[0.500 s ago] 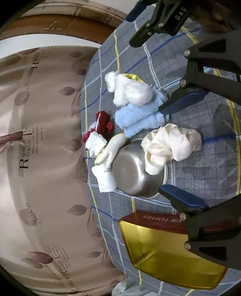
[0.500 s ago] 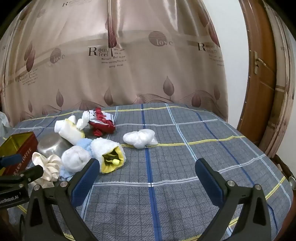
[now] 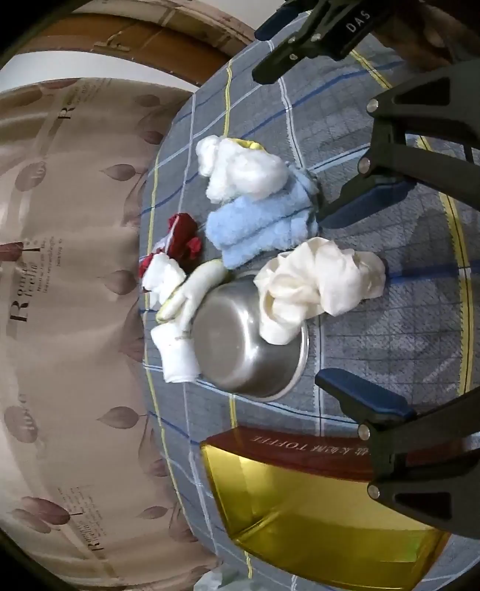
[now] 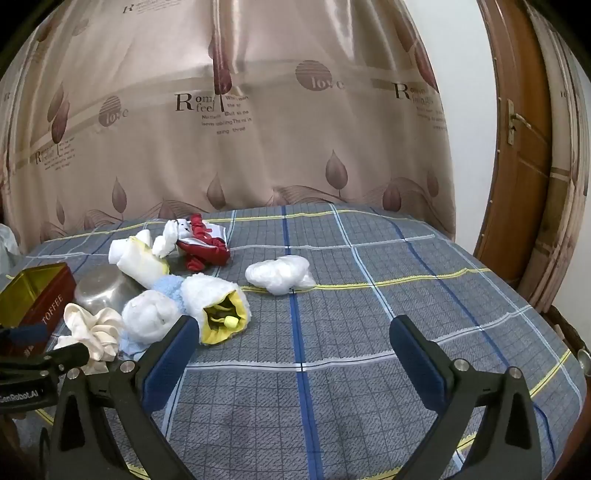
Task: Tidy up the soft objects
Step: 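Grasp the cream scrunchie beside the steel bowl with the left gripper, then carry the cream scrunchie over the gold tray and release it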
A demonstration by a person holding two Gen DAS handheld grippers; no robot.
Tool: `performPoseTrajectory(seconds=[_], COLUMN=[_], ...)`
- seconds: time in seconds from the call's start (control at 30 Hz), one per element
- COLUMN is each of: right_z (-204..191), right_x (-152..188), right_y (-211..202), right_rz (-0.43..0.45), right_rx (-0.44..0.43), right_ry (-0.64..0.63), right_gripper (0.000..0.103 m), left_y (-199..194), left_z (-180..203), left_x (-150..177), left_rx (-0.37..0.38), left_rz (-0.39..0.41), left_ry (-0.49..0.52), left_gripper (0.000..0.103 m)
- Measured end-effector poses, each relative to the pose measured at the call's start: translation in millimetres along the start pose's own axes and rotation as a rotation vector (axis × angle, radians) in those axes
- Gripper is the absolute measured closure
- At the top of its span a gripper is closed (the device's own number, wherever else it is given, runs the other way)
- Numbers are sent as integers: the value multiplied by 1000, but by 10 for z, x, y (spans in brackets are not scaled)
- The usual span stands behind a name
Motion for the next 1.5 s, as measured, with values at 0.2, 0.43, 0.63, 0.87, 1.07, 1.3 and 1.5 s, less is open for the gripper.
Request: performPoseTrajectory(seconds=[0.2, 0.43, 0.63, 0.87, 1.07, 1.3, 1.5], right_z=[4, 10, 12, 13, 25, 34, 25], right_x=[2, 4, 7, 11, 31, 7, 39], right_y=[3, 10, 14, 24, 28, 45, 80], right_rz=[-2, -4, -5, -7, -12, -15, -20], right_rx=[-2, -3, -4, -4, -7, -6, -3], right_ry=[3, 5, 6, 7, 16, 17, 14], right_gripper=[0, 0, 0, 0, 0, 0, 0], left_y=[60, 150, 205, 256, 274, 53, -137], left_z=[-12, -14, 26, 24, -78, -51, -30], left_x=[23, 22, 34, 68, 118, -18, -162], left_rx=[22, 36, 33, 27, 26, -5, -23], left_rz=[-23, -45, -60, -67, -93, -48, -15], left_ry=[-14, -18, 4, 30, -22, -12, 6], left_gripper=[23, 23, 23, 61, 94, 94, 94])
Point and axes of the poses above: each gripper's, at about its wrist camera, not at the fingertips, and y roughly the way its jaws point, z to its right, x to its underside, the point moved 10 cm from there along y, roughly the way its jaws point, and after that the axes turned 7 degrees about x, right-handed, at the moved point
